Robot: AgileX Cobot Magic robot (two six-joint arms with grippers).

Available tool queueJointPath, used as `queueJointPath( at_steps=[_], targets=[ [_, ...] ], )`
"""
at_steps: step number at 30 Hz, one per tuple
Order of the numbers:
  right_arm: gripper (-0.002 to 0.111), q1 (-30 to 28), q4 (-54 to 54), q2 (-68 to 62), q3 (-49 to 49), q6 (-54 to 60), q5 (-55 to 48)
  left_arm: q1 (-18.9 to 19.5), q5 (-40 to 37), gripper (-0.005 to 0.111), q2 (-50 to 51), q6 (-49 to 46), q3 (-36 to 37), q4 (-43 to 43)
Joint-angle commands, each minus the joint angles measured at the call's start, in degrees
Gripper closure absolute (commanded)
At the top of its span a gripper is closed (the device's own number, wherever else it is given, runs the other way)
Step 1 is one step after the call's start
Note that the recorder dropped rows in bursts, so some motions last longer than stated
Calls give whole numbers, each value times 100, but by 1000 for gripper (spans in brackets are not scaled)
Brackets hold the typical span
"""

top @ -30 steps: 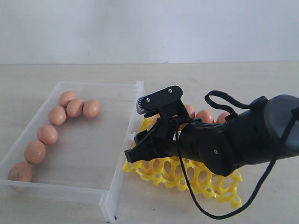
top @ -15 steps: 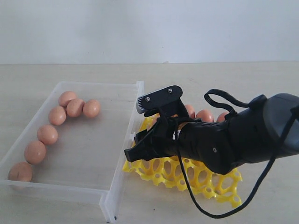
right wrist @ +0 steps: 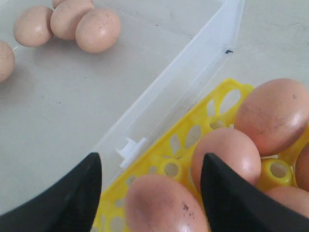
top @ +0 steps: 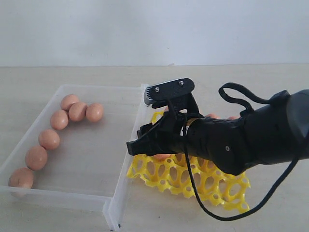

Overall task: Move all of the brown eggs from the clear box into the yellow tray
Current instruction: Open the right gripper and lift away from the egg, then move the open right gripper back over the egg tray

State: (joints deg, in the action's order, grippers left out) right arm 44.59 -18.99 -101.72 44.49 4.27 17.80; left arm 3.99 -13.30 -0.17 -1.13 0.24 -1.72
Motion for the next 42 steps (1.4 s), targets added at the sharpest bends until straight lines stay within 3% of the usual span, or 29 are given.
queueJointPath(
  at_steps=[1,8,17,27,33,42],
  targets=[
    [50,-9,-47,80,24,-23,42,5,1,111,17,-3,-24,-31],
    [50,-9,-47,531,156,-103,21,5,1,111,17,-3,-24,-31],
    [50,490,444,462,2284,894,-2762,5,1,111,17,-3,-24,-31],
    [50,1127,680,-1149,4934,444,-4720,5,1,111,17,-3,-24,-31],
    [50,1140,658,-2239,6159,-471,-5796,5,1,111,17,-3,-24,-31],
    [50,1140,301,-3122,7469,-688,-6535,5,1,111,17,-3,-24,-31]
  ],
)
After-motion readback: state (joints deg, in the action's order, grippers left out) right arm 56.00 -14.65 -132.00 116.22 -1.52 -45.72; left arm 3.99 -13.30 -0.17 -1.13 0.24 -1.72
